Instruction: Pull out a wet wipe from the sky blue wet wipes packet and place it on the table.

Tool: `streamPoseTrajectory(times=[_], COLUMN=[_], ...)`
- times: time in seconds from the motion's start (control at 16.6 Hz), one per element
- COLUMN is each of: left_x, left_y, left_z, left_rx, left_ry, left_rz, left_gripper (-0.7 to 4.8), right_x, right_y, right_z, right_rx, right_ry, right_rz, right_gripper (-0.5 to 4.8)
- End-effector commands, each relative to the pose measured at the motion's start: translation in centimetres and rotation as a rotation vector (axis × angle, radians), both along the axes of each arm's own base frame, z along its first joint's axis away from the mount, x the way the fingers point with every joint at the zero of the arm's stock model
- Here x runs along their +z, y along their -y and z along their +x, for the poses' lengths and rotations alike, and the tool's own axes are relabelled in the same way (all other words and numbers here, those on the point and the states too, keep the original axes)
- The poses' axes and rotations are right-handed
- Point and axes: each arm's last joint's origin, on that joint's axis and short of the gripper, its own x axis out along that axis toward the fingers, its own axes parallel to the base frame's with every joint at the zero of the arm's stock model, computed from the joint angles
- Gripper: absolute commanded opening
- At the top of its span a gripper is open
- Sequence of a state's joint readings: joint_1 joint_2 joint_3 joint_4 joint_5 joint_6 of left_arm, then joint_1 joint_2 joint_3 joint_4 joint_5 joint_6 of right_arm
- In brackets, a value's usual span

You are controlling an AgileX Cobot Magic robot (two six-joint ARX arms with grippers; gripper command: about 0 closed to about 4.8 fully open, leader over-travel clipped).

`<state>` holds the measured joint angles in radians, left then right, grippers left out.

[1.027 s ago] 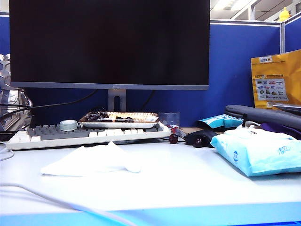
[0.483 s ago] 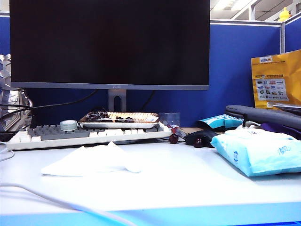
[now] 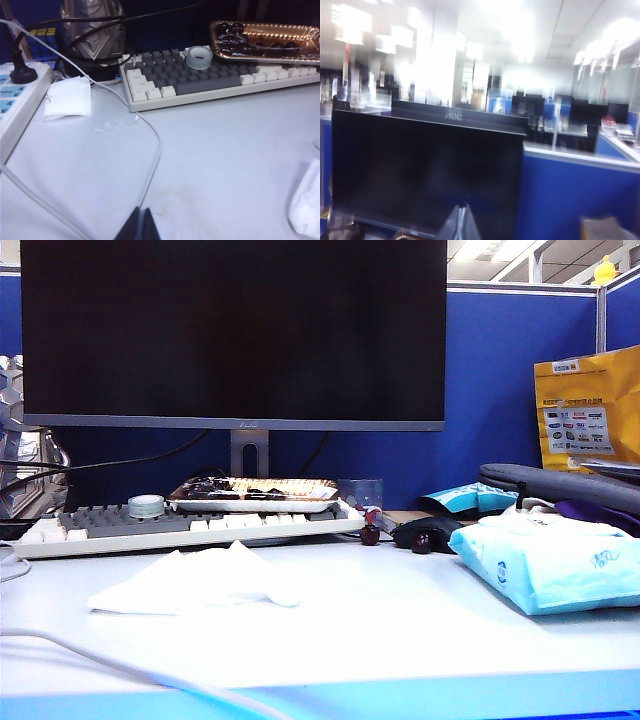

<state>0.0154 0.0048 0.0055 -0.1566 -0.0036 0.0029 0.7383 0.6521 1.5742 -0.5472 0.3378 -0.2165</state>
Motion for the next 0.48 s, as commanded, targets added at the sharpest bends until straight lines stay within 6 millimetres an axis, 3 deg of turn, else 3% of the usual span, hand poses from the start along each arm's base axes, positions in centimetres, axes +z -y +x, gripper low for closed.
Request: streamPoseTrajectory(times=[0.06,0.24,0.48], left_x=[-0.1,-0.1,-0.1], left_y=[0.0,0.0,0.0], left_z=[0.0,0.0,0.0], left_rx=[0.0,0.0,0.0], left_ry=[-0.011,-0.011,-0.011], left_rz=[-0.003,-0.003,-0.003], left_gripper=[-0.04,-0.04,-0.04], right_x=[-5.1,-11.9,-20.6], right_y=[-2.5,-5.0,-6.7], right_z=[2.8,5.3,7.0], right_rx=[0.001,0.064,0.123], right_ry=[-0.001,-0.104,-0.181], right_rz=[-0.002,-0.122,-0.197], right_gripper=[-0.01,-0.01,-0.01])
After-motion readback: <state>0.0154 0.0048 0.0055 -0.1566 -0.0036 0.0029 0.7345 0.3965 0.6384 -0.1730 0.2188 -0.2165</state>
